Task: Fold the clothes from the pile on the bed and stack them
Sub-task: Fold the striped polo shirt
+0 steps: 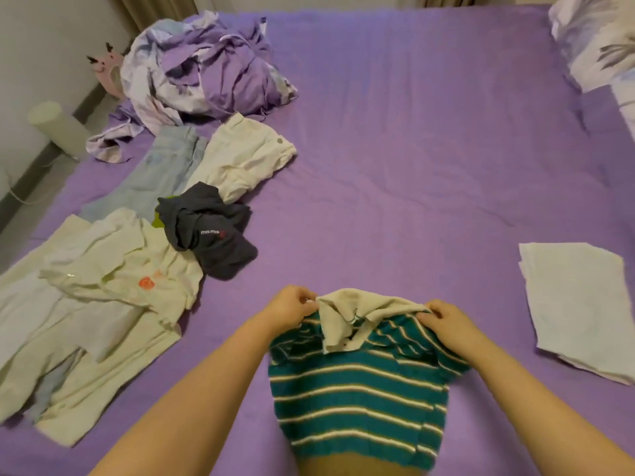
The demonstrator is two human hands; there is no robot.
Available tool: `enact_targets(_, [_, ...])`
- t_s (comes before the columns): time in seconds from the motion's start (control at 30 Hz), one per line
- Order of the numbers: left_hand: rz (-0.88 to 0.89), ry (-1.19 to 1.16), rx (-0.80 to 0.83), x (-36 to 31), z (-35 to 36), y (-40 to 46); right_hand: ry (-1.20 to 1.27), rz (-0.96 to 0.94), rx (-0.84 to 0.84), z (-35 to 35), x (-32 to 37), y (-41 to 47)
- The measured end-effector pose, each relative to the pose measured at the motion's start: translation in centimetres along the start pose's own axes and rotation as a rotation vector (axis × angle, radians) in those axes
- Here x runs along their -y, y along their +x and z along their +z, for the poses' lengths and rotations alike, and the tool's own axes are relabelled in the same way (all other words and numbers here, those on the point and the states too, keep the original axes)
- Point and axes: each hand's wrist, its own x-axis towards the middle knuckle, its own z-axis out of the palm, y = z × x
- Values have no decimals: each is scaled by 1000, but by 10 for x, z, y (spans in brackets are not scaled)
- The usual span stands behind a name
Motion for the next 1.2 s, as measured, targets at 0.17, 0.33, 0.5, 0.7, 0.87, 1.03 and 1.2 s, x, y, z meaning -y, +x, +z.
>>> enact_targets(0.17, [2, 61, 20, 19, 7, 65, -33, -22, -122, 21, -22, 43])
enact_targets(0.33, [96, 253, -28, 15, -6, 111, -231, -110, -195, 9, -25, 79])
enact_targets(0.5, [157, 331, -152, 2, -8, 157, -556, -127, -246, -10, -22, 124])
enact_targets(0.7, [430, 530, -416, -9, 22, 179, -498, -224, -432, 3, -18, 150])
enact_targets(0.87, [468, 530, -122, -10, 59, 169, -384, -375, -210, 32, 0, 154])
enact_targets(1.03, [328, 567, -237, -4, 82, 174, -462, -342, -141, 49, 4, 164])
enact_targets(1.2, [341, 638, -287, -18, 78, 187, -378, -318, -137, 36, 1, 167])
